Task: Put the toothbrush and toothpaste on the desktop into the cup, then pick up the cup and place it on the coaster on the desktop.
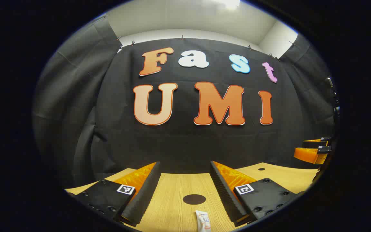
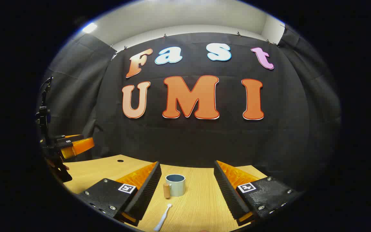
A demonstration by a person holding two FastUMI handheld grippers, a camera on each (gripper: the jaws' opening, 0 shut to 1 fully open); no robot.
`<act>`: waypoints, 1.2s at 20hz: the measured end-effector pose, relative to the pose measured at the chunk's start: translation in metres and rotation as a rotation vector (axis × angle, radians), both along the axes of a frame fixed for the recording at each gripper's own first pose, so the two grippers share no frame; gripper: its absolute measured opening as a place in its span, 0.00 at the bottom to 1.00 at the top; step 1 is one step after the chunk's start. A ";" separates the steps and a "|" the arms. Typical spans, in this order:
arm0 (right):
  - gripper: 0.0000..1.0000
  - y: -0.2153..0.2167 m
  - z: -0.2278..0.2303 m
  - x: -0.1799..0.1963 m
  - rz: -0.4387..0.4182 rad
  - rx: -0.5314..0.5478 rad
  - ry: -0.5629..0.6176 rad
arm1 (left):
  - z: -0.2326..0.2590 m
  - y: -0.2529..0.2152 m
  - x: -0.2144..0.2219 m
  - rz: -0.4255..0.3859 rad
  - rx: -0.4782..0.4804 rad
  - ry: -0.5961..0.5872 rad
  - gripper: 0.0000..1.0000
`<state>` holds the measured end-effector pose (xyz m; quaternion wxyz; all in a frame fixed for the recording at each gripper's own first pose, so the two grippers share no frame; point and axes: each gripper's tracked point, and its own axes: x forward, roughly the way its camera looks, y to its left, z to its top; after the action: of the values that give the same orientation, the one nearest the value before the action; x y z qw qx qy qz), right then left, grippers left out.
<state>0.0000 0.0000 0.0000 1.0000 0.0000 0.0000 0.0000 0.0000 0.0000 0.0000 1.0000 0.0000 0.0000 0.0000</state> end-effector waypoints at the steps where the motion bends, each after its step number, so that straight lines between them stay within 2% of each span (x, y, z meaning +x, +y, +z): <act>1: 0.99 0.000 0.000 -0.002 0.000 0.000 -0.003 | -0.001 -0.002 0.000 0.001 0.010 -0.002 0.96; 6: 0.99 0.003 -0.008 -0.001 0.018 0.021 0.009 | -0.008 -0.017 0.003 -0.001 0.068 -0.012 0.96; 16: 0.99 -0.001 -0.005 0.001 0.036 0.030 0.026 | 0.000 -0.038 0.010 -0.011 0.082 -0.020 0.97; 20: 0.99 0.002 -0.013 0.002 0.046 0.018 0.059 | -0.013 -0.042 0.013 -0.023 0.074 0.023 0.97; 24: 0.99 0.010 -0.031 0.004 0.073 0.035 0.152 | -0.041 -0.044 0.019 -0.031 0.071 0.133 0.97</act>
<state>0.0036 0.0102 -0.0315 0.9963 0.0172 0.0761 0.0366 0.0188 -0.0440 -0.0411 0.9970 0.0354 0.0665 -0.0155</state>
